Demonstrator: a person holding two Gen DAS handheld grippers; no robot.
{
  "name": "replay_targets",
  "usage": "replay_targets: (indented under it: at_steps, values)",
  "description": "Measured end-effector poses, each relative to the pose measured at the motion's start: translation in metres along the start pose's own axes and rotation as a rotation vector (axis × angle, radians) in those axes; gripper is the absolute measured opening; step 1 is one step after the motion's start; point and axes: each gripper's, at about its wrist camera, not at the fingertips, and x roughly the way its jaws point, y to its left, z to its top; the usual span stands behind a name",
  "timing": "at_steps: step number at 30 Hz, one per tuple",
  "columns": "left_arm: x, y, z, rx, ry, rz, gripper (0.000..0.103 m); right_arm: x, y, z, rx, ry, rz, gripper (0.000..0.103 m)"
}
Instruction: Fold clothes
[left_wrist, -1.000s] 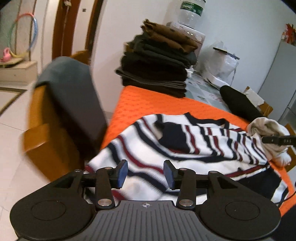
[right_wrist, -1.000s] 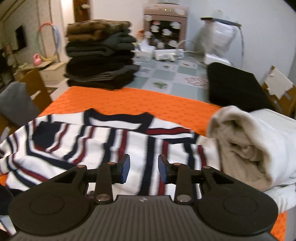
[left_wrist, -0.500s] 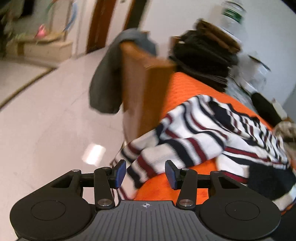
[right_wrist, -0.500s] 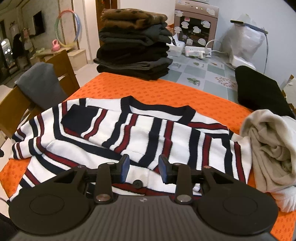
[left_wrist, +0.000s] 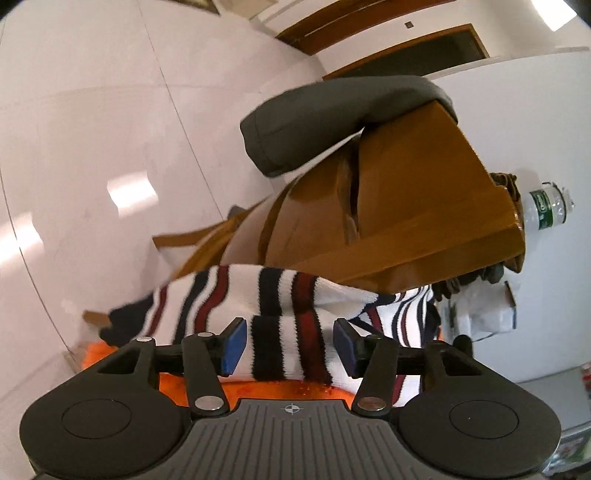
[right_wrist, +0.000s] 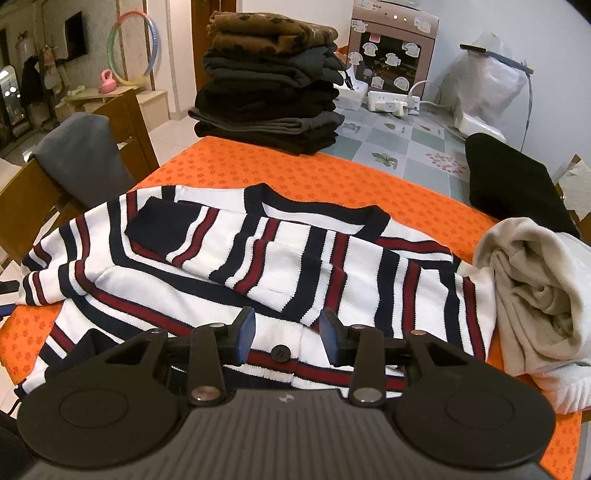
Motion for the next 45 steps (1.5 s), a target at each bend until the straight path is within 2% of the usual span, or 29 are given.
replay_targets:
  at_steps: [4, 9, 10, 11, 13, 14, 15, 16, 19, 21, 25, 30, 36, 42, 45]
  values:
    - [0.008, 0.006, -0.003, -0.069, 0.002, 0.001, 0.065, -0.002, 0.000, -0.002, 0.004, -0.005, -0.008, 0.044]
    - [0.018, 0.012, -0.005, -0.182, 0.014, -0.011, 0.062, -0.003, -0.002, -0.003, 0.018, -0.009, -0.013, 0.044]
    - [0.019, 0.013, -0.006, -0.207, 0.010, -0.022, 0.054, -0.003, -0.002, -0.003, 0.020, -0.010, -0.014, 0.044]
    - [0.018, 0.012, -0.007, -0.218, 0.002, -0.030, 0.050, -0.003, -0.002, -0.003, 0.023, -0.011, -0.014, 0.044]
    - [0.015, 0.007, -0.006, -0.197, -0.016, -0.030, 0.030, -0.004, -0.003, -0.004, 0.027, -0.014, -0.016, 0.044]
    - [0.013, 0.003, -0.006, -0.176, -0.025, -0.028, 0.024, -0.004, -0.003, -0.004, 0.030, -0.015, -0.016, 0.044]
    - [0.011, -0.001, -0.005, -0.152, -0.034, -0.018, 0.016, -0.003, -0.003, -0.005, 0.032, -0.016, -0.016, 0.044]
    - [0.008, -0.006, -0.005, -0.125, -0.044, -0.001, 0.012, -0.003, -0.004, -0.005, 0.033, -0.016, -0.016, 0.044]
    - [-0.002, -0.024, -0.007, -0.037, -0.079, 0.044, 0.010, -0.003, -0.005, -0.006, 0.036, -0.017, -0.015, 0.044]
    - [-0.014, -0.043, -0.011, 0.042, -0.108, 0.050, 0.010, -0.004, -0.005, -0.007, 0.034, -0.019, -0.017, 0.044]
    - [-0.039, -0.085, -0.017, 0.216, -0.129, -0.018, 0.010, -0.006, -0.007, -0.010, 0.039, -0.024, -0.017, 0.044]
    - [-0.049, -0.152, -0.026, 0.509, -0.099, -0.124, 0.010, -0.008, -0.011, -0.014, 0.058, -0.034, -0.017, 0.044]
    - [-0.022, -0.226, -0.061, 0.818, -0.028, -0.198, 0.010, -0.012, -0.018, -0.020, 0.090, -0.053, -0.020, 0.044]
    - [0.038, -0.258, -0.102, 0.975, 0.078, -0.135, 0.012, -0.020, -0.025, -0.030, 0.133, -0.066, -0.039, 0.044]
    - [0.069, -0.260, -0.120, 1.034, 0.152, -0.102, 0.020, -0.024, -0.031, -0.035, 0.154, -0.072, -0.054, 0.044]
